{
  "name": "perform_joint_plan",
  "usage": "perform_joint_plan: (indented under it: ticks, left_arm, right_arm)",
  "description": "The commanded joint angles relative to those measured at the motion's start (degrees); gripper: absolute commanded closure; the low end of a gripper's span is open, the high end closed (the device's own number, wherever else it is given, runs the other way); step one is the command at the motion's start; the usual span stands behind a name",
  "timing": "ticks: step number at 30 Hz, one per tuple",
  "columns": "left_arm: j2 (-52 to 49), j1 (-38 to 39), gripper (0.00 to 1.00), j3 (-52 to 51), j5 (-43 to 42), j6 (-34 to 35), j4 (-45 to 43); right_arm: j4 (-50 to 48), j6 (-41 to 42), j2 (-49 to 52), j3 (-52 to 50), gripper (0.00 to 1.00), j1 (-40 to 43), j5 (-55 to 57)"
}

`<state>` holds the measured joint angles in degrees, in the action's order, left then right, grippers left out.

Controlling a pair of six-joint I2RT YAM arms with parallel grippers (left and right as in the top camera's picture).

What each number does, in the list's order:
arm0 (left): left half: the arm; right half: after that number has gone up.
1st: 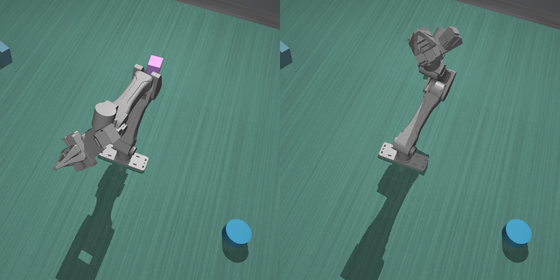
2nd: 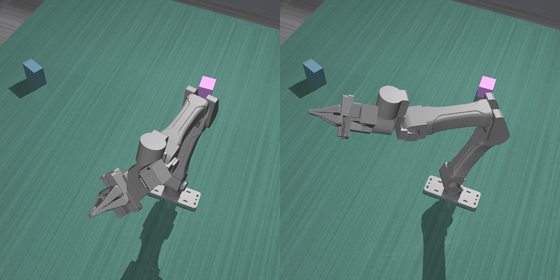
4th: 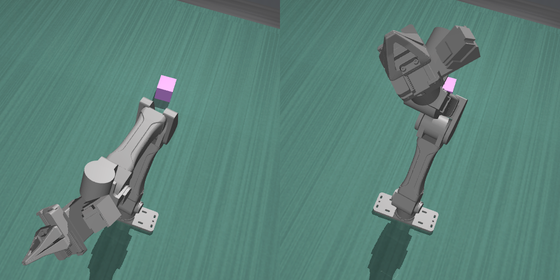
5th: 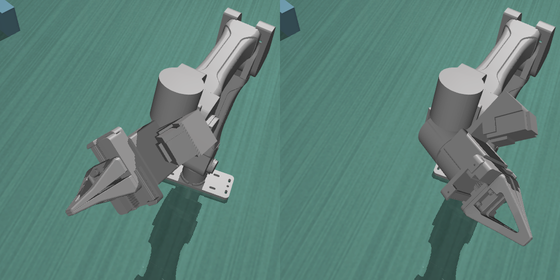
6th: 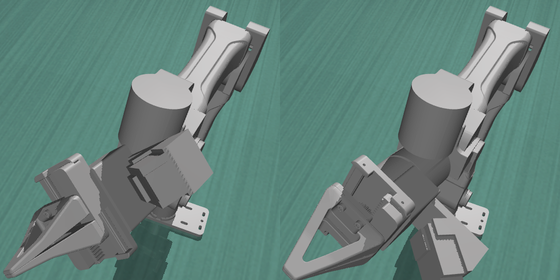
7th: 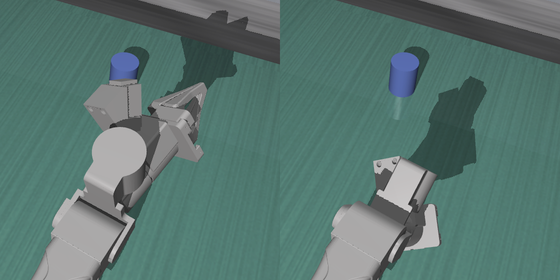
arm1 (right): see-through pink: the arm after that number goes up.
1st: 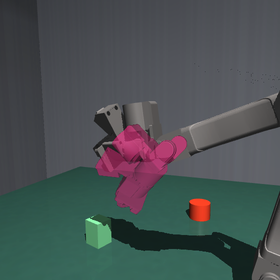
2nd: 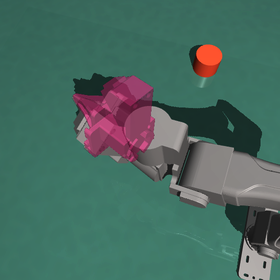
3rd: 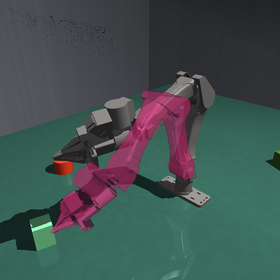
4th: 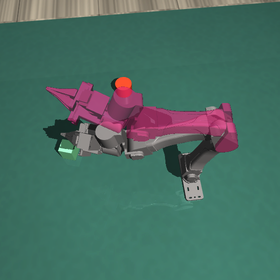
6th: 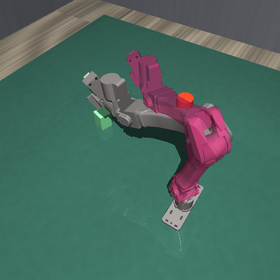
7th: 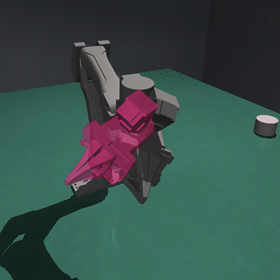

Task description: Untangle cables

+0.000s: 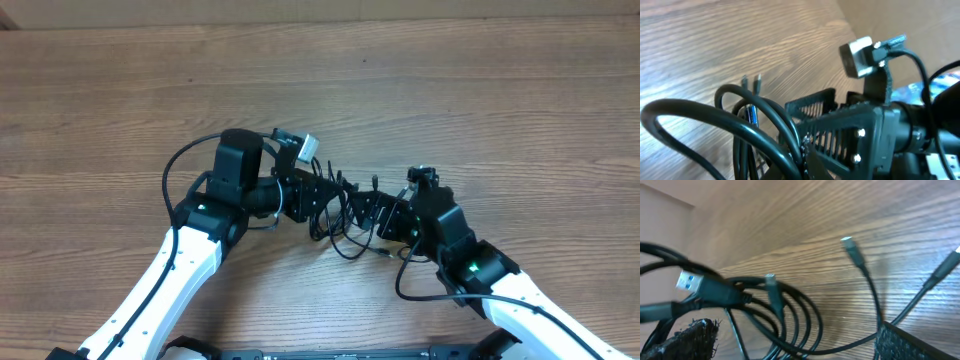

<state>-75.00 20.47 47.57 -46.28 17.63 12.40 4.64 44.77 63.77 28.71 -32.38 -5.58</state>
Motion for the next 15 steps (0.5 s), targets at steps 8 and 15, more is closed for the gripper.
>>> perform_joint_plan:
  ticks: [8,15]
  left_arm:
    - [1.25,-0.31,0.96,1.03,-22.03,0.5,-6.95]
    - [1.25,-0.66,0.96,1.03,-28.09,0.11,-8.2]
  right_arm:
    - [-1.64,-1.38,1.44,1.03,0.0,0.0,2.62]
    - [0.33,-1.36,3.37,1.03,0.0,1.84,16.09]
